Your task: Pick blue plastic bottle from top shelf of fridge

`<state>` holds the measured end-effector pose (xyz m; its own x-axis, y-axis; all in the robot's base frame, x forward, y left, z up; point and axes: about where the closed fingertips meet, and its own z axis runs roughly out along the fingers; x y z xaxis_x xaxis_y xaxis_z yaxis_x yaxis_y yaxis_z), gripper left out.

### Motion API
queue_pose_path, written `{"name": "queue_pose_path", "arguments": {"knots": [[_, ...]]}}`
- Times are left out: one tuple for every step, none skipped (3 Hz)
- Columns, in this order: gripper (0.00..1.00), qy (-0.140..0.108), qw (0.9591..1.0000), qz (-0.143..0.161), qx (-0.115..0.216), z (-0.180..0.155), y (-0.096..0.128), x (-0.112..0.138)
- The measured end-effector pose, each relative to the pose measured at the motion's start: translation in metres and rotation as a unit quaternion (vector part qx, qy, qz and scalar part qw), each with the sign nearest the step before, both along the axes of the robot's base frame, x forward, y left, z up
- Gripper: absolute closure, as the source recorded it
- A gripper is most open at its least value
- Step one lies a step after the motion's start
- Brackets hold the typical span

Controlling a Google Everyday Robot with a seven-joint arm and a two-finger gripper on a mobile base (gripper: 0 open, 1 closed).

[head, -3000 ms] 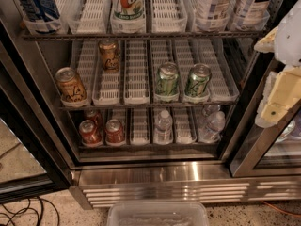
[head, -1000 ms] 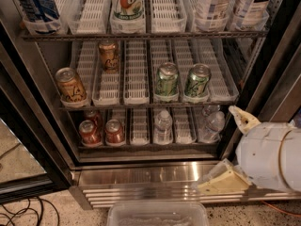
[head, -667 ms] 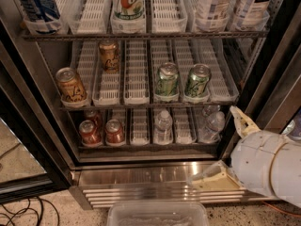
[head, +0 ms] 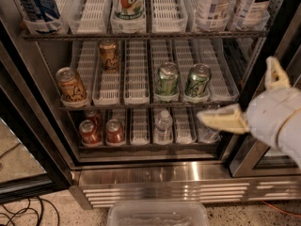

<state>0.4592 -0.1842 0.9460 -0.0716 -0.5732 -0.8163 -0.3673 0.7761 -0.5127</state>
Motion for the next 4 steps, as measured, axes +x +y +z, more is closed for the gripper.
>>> {"name": "queue_pose_path", "arguments": {"knots": [[0.00, -0.088, 0.9895, -0.091, 0.070, 0.060, -0.078, 0.025], [0.00, -0.103, 0.9842, -0.118, 0.082, 0.059, -0.108, 0.022], [0.00, -0.103, 0.9842, -0.118, 0.082, 0.059, -0.107, 0.022], [0.00, -0.085, 0.9830, -0.131, 0.096, 0.057, -0.090, 0.011]]}}
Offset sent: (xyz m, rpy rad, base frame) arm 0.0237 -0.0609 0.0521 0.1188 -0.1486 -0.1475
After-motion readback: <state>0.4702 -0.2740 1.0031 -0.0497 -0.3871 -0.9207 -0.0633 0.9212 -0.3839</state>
